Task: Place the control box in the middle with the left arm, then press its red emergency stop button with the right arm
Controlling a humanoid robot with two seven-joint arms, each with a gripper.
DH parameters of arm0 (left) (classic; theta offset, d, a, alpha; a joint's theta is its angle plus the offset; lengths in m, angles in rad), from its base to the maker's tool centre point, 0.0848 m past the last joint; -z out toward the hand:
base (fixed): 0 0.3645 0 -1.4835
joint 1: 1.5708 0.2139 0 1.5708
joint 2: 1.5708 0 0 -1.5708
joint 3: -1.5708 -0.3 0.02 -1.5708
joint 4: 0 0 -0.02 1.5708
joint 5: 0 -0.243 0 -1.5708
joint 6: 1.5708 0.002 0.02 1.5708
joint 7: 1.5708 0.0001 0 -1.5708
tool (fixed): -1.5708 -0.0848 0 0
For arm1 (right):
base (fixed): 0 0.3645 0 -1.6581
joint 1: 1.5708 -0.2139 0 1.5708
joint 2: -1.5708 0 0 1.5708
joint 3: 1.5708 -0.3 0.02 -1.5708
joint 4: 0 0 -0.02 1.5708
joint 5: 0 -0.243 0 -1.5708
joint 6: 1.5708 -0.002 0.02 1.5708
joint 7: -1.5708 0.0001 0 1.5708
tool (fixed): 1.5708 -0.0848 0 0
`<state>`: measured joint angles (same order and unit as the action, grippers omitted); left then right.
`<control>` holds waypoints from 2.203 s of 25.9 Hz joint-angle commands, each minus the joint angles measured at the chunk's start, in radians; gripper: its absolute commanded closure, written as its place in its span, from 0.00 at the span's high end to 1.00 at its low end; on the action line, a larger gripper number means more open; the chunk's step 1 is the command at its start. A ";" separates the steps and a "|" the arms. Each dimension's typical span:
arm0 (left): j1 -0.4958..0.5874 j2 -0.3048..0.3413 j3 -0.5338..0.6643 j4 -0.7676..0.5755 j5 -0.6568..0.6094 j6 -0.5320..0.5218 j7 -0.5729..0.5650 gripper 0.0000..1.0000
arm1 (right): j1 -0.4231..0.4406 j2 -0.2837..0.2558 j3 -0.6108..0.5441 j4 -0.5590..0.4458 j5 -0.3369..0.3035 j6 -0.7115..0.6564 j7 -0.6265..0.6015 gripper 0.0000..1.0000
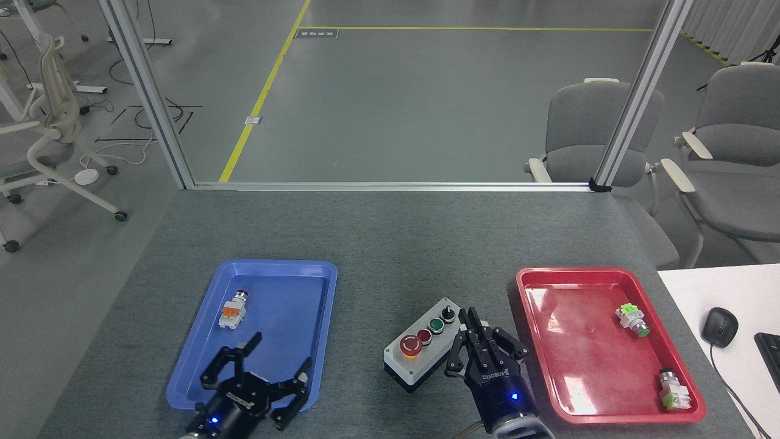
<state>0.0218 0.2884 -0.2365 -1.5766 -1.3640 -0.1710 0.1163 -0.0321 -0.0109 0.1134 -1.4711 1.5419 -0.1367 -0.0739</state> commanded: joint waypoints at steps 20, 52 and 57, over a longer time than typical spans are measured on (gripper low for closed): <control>-0.281 -0.072 0.404 0.336 0.249 0.165 0.019 0.99 | -0.094 0.052 0.127 0.296 0.055 0.014 0.060 0.00; -0.177 -0.201 0.287 0.297 0.155 0.176 0.042 0.99 | -0.055 -0.004 -0.075 0.092 -0.019 0.177 -0.072 0.98; -0.177 -0.209 0.289 0.297 0.171 0.171 0.045 0.99 | -0.045 -0.037 -0.118 0.080 -0.020 0.183 -0.073 0.98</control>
<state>-0.1555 0.0834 0.0518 -1.2804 -1.2018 0.0026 0.1591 -0.0828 -0.0284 0.0189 -1.3843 1.5232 0.0416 -0.1469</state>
